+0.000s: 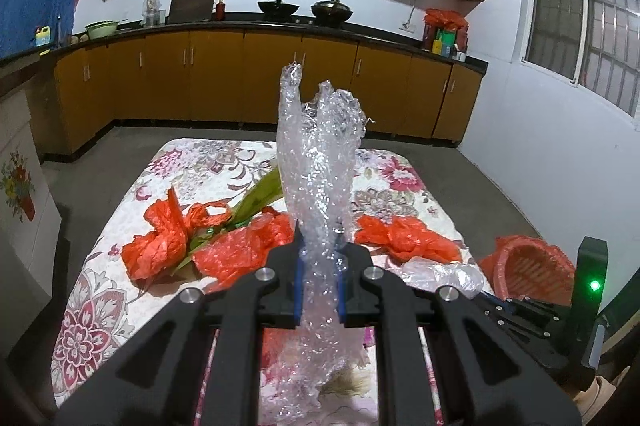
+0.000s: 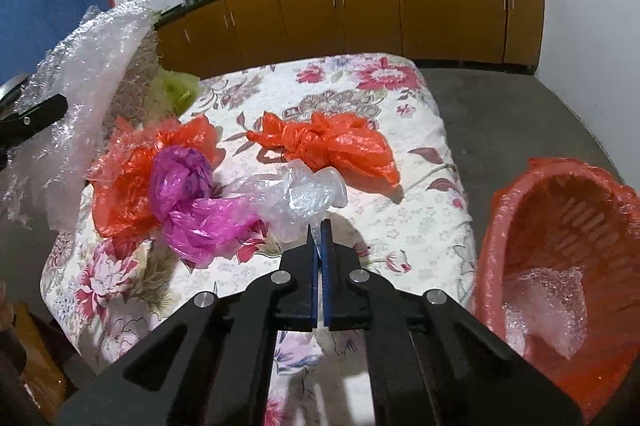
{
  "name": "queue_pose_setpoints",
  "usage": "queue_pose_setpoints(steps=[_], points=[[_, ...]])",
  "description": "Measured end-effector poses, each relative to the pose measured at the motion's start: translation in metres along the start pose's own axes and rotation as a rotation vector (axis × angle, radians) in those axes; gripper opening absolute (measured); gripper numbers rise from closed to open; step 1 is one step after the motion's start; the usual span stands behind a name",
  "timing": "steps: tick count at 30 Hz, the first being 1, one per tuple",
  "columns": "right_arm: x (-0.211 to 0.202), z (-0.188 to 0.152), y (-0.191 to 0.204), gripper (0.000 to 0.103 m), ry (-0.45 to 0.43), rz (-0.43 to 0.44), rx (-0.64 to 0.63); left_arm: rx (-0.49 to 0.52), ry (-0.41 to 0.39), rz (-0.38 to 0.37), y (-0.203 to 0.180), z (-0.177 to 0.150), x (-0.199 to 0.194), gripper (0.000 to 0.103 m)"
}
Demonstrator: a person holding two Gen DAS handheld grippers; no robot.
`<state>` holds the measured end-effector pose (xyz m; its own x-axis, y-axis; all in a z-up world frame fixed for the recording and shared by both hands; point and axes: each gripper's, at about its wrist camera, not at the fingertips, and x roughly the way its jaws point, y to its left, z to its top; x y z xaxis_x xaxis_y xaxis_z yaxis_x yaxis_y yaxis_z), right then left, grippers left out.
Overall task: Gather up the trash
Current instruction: 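Carry the bubble wrap and clear bag toward the red basket with both tools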
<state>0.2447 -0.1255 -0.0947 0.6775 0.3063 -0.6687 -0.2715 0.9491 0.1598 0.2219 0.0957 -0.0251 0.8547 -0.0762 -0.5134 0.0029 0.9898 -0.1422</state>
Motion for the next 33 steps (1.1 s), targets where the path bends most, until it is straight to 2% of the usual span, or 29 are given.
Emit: queue_pose_setpoints(steps=[13,26,33], points=[[-0.055,0.001,-0.033,0.002,-0.106,-0.056,0.063,0.055,0.004,-0.099,-0.051,-0.001,-0.005,0.013],[-0.132,0.0,-0.106,0.002,-0.239,-0.225,0.192,0.123,0.044,-0.259,-0.131,-0.017,0.001,0.013],[-0.161,-0.009,-0.138,0.002,-0.276,-0.313,0.259,0.151,0.069,-0.332,-0.171,-0.025,0.005,0.013]])
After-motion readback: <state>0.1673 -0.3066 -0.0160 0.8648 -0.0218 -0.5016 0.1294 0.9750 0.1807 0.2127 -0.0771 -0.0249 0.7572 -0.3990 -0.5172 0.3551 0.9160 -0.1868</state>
